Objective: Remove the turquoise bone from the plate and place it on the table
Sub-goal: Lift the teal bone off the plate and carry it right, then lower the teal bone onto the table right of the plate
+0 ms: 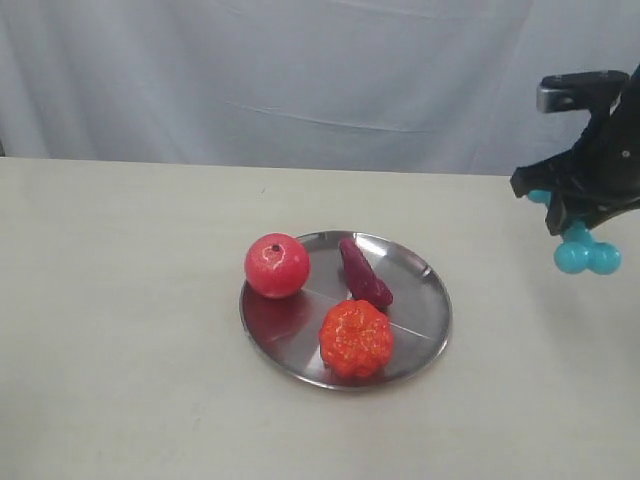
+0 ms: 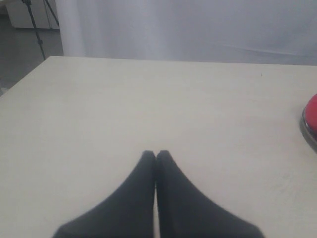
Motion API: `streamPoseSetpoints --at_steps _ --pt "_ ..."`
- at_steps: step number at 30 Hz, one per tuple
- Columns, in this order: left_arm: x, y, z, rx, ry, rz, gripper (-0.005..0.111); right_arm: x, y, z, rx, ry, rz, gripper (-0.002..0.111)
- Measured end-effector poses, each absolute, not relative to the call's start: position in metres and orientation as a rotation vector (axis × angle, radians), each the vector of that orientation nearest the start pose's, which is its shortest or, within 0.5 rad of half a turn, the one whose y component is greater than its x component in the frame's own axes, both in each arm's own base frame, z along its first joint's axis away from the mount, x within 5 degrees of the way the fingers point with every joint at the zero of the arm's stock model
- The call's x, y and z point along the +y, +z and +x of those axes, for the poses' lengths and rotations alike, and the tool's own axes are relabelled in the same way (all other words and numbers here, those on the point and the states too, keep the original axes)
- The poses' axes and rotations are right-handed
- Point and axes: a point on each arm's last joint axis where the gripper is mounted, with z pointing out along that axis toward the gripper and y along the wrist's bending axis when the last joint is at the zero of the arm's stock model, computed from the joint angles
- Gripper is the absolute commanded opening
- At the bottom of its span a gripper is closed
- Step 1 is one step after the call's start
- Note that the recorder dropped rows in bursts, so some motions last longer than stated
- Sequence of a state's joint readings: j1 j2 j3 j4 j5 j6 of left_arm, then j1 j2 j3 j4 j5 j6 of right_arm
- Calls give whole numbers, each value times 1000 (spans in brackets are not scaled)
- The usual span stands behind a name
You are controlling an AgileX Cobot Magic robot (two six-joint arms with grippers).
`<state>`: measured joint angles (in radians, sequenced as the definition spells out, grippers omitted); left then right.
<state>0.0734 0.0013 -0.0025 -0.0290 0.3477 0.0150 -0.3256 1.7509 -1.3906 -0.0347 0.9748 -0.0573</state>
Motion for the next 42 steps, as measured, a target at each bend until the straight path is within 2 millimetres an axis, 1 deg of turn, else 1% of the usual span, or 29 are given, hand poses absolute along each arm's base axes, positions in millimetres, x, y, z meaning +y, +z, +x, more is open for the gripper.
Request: streamPoseSetpoints --at_steps 3,8,11,14,16,21,26,30,34,36,37,42 --pt "3 183 53 1829 34 -71 0 -120 248 348 2800 -147 238 0" --pt "3 183 53 1829 34 -71 0 -125 230 363 2795 -163 143 0" --pt "3 183 53 1829 34 -71 0 -129 213 377 2832 -166 30 0" --pt "3 183 53 1829 34 -71 0 -134 192 392 2900 -145 -48 0" --pt "3 183 53 1829 34 -71 0 -138 182 403 2935 -136 -122 0" --pt "3 183 53 1829 34 -71 0 -144 172 422 2958 -135 -285 0" --pt "3 183 53 1829 34 -71 0 -146 169 441 2909 -123 -342 0" --pt "3 183 53 1829 34 -71 0 -144 155 448 2911 -63 -370 0" --pt "3 183 53 1829 34 -71 0 -140 132 450 2949 4 -381 0" --pt "3 183 53 1829 34 -71 0 -139 124 450 2963 17 -389 0" --pt "3 183 53 1829 34 -71 0 -136 117 451 2973 26 -402 0" --pt "3 183 53 1829 34 -71 0 -131 114 454 2975 14 -423 0"
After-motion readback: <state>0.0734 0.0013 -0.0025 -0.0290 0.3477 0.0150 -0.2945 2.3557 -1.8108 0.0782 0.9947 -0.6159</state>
